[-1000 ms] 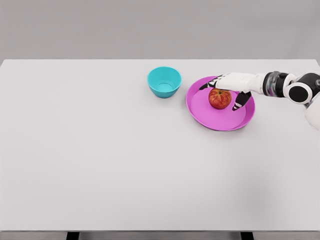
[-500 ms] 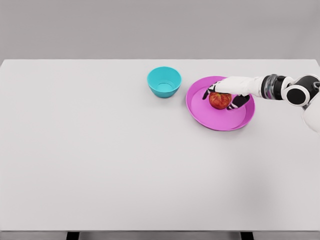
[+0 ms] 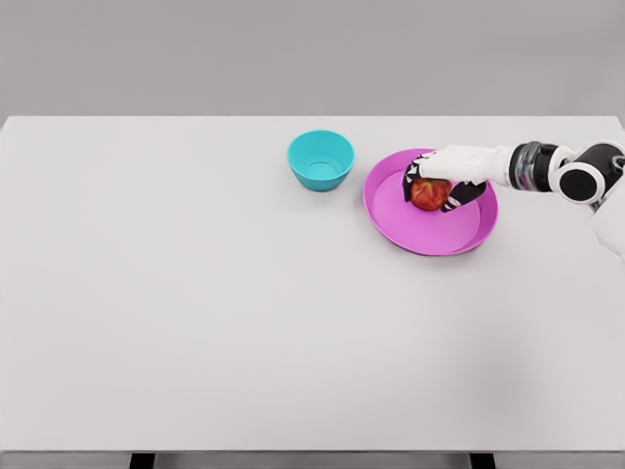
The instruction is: Put the apple from the pink plate into the blue bowl with your right arm
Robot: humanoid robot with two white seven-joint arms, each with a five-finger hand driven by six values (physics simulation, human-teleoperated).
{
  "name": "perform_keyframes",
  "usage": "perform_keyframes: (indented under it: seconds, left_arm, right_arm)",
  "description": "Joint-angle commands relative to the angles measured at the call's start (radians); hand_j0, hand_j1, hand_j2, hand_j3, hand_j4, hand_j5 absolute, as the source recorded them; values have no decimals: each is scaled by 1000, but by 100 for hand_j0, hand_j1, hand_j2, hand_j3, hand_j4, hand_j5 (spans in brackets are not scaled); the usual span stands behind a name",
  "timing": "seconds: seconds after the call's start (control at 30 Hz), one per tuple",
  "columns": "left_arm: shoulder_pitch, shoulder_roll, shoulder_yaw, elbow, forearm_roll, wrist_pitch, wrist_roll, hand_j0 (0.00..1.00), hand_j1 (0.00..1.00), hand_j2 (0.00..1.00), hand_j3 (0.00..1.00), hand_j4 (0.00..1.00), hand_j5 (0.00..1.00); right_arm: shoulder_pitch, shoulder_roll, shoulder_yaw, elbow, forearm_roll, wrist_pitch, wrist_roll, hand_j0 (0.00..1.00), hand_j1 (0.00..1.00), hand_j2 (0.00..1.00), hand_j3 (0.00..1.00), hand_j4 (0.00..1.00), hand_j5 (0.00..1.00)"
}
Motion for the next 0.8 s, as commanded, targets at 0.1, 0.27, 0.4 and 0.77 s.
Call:
perform_keyframes:
  seconds: [0.1,0.27,0.4,0.77]
  left_arm:
    - [0,0,0,0,0,0,0,100,100,100,100,100,100]
    - [0,0,0,0,0,0,0,100,100,100,100,100,100]
    - [0,0,0,0,0,0,0,100,100,100,100,100,100]
    - [0,0,0,0,0,0,0,100,100,100,100,100,100]
  right_arm:
    - [-9,-1,-5,-1,-4,2,-1,50,50,50,50,50,50]
    - [-26,9,-5,-1,-4,5,-1,50,50,50,50,50,50]
    - [-41,15,-7,-1,-5,8,-1,48,48,48,48,48,48]
    - [-89,62,-24,2,-4,11,-1,48,48,48,48,48,48]
